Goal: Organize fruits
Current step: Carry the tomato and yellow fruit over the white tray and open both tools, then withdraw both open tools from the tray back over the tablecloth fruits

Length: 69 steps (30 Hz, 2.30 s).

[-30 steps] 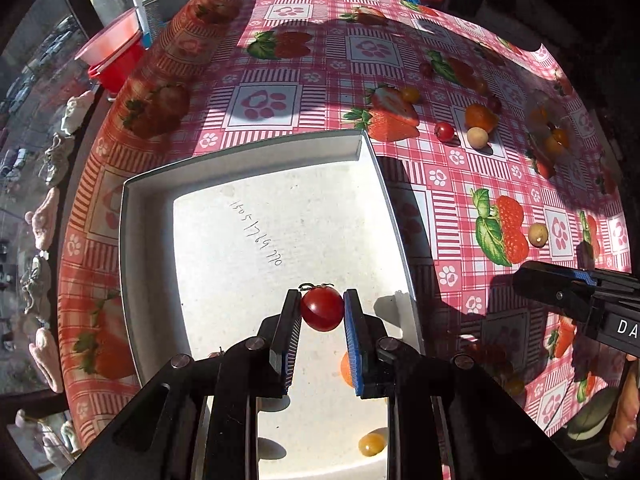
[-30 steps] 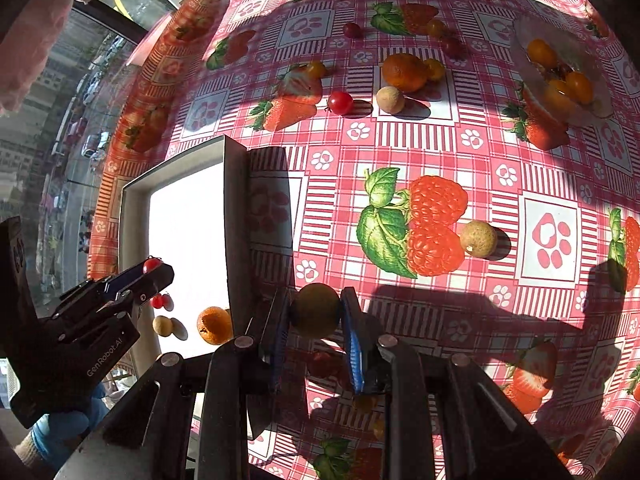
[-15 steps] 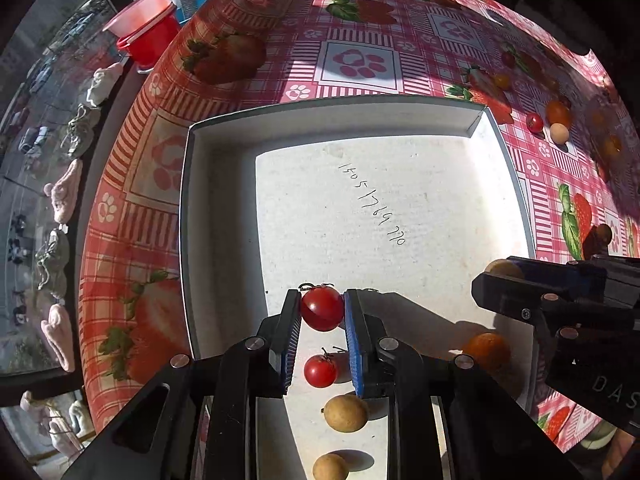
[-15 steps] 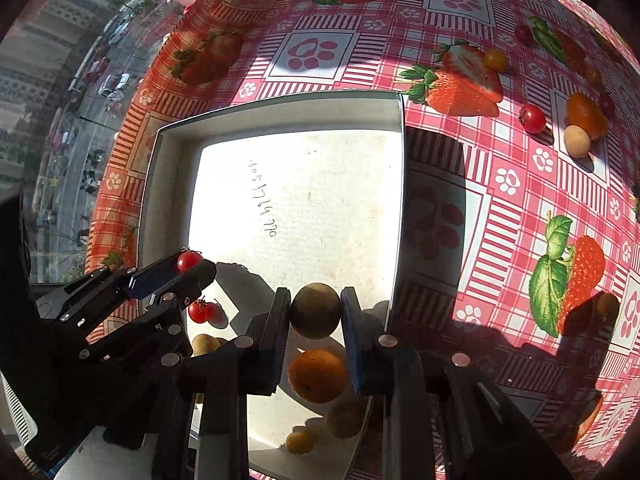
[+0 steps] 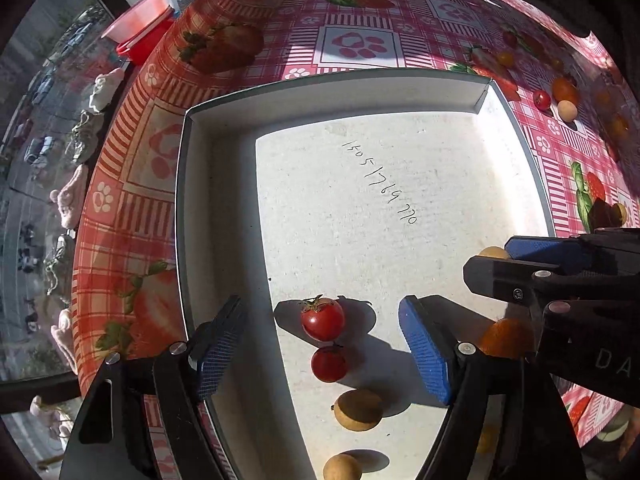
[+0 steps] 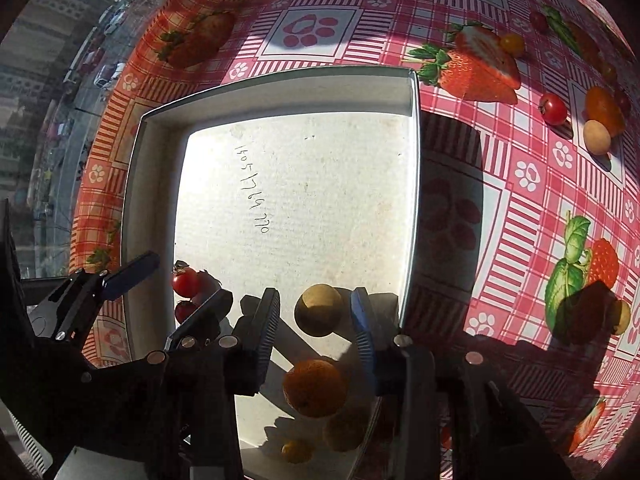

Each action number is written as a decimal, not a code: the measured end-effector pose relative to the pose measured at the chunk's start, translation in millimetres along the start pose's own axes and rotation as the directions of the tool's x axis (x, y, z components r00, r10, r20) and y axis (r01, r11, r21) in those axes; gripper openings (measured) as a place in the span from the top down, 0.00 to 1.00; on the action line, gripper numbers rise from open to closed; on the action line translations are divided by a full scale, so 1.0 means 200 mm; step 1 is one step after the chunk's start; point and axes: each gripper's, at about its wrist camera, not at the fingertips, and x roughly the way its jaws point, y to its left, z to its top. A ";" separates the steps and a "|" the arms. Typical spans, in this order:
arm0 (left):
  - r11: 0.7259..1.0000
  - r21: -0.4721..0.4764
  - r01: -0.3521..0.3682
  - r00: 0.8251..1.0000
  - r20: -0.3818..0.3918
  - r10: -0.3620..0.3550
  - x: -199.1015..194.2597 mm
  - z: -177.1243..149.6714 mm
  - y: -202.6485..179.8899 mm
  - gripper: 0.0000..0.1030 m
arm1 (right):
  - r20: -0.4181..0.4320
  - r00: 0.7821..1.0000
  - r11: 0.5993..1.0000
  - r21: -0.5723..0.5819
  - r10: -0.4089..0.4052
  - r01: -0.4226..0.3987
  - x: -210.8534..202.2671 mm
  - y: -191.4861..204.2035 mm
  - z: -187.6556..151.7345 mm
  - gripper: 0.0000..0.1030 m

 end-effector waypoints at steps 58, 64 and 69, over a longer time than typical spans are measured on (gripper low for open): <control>0.967 0.254 0.030 0.996 0.078 -0.051 0.06 0.75 -1.00 0.20 | 0.071 0.971 0.929 0.314 -0.228 0.195 -0.35 -1.05 -0.24 0.18; 0.963 0.267 0.030 0.996 0.068 -0.050 0.13 0.76 -1.04 0.30 | 0.092 0.961 0.938 0.257 -0.262 0.232 -0.30 -0.96 -0.14 0.28; 0.963 0.267 0.042 0.995 0.078 -0.064 0.12 0.77 -1.06 0.43 | 0.103 0.953 0.935 0.248 -0.286 0.254 -0.28 -0.93 -0.08 0.45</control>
